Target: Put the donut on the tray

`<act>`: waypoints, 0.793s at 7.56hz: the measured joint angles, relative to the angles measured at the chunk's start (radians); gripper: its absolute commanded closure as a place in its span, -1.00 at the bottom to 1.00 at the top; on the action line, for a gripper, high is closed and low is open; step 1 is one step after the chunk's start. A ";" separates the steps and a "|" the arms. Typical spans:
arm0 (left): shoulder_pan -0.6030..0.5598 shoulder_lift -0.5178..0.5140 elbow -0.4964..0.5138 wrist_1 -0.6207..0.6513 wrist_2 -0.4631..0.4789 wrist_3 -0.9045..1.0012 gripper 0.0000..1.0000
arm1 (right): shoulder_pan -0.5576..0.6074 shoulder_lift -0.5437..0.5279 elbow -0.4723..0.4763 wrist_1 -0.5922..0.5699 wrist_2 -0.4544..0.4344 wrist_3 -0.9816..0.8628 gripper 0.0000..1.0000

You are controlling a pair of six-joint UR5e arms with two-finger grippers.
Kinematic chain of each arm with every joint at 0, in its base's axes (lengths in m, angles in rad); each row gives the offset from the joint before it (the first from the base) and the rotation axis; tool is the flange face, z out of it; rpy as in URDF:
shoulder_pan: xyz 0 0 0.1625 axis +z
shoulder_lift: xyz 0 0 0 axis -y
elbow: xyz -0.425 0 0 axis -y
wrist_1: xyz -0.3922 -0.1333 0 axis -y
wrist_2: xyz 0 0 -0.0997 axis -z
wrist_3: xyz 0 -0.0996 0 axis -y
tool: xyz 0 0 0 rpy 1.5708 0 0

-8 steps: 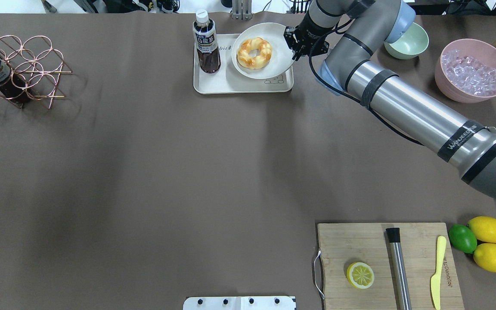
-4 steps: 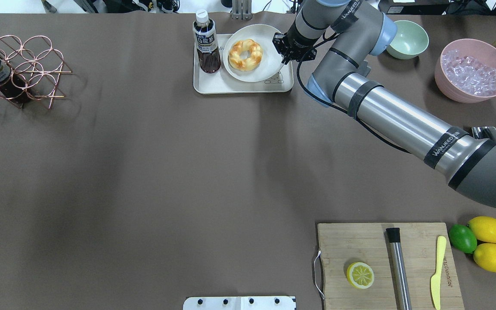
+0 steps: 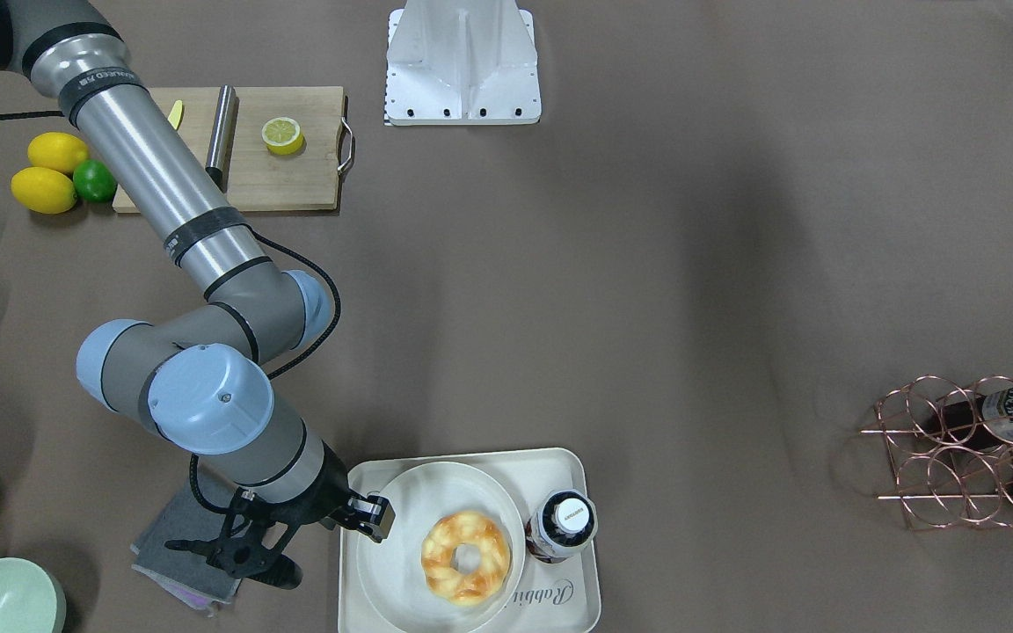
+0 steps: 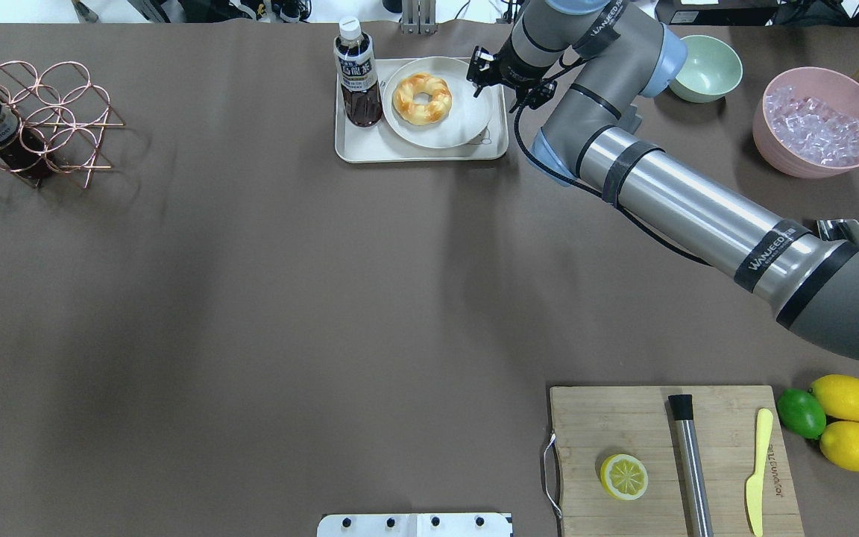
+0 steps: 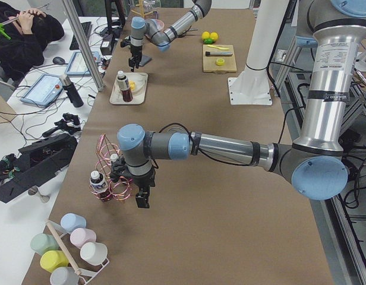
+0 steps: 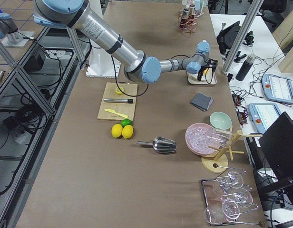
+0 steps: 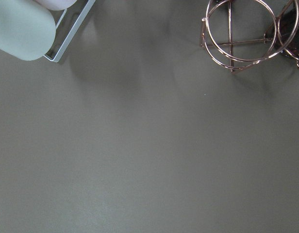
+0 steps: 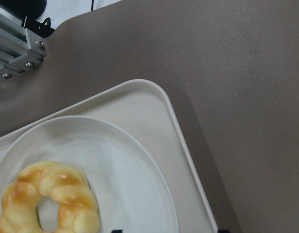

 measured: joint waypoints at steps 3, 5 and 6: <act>-0.001 -0.001 -0.003 0.001 0.000 -0.001 -0.96 | 0.044 -0.070 0.169 -0.126 0.055 -0.061 -1.00; -0.004 0.000 -0.004 0.001 0.000 -0.001 -0.96 | 0.088 -0.185 0.379 -0.318 0.105 -0.187 -1.00; -0.004 0.002 -0.005 0.001 0.000 -0.001 -0.96 | 0.107 -0.255 0.472 -0.376 0.129 -0.230 -1.00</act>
